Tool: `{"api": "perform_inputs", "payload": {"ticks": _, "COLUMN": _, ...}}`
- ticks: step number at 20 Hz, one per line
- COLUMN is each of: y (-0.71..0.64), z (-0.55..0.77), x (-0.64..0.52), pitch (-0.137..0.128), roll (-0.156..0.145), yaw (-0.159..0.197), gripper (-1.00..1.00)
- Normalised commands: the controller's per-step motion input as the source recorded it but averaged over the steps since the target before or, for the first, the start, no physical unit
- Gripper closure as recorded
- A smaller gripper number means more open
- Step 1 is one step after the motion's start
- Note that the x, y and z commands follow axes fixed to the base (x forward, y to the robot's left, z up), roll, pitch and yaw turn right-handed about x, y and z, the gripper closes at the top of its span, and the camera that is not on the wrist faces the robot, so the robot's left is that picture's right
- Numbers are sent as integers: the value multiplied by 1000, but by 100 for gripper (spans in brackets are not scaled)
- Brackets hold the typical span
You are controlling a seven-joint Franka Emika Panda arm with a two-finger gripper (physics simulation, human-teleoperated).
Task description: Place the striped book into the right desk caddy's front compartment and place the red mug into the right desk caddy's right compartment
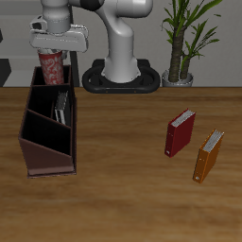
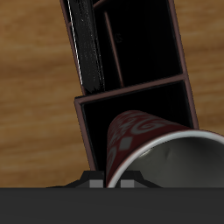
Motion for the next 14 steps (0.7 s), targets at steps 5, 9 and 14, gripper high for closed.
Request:
{"api": "perform_inputs", "payload": {"ticks": 5, "y": 34, "z": -193, "x": 84, "pitch": 23, "roll": 3, "yaw": -28, "gripper": 100}}
{"api": "perform_inputs", "payload": {"ticks": 9, "y": 3, "z": -97, "x": 53, "pitch": 3, "roll": 0, "yaw": -18, "gripper": 100}}
{"api": "perform_inputs", "payload": {"ticks": 14, "y": 3, "z": -162, "x": 30, "pitch": 17, "roll": 3, "yaw": -19, "gripper": 100}}
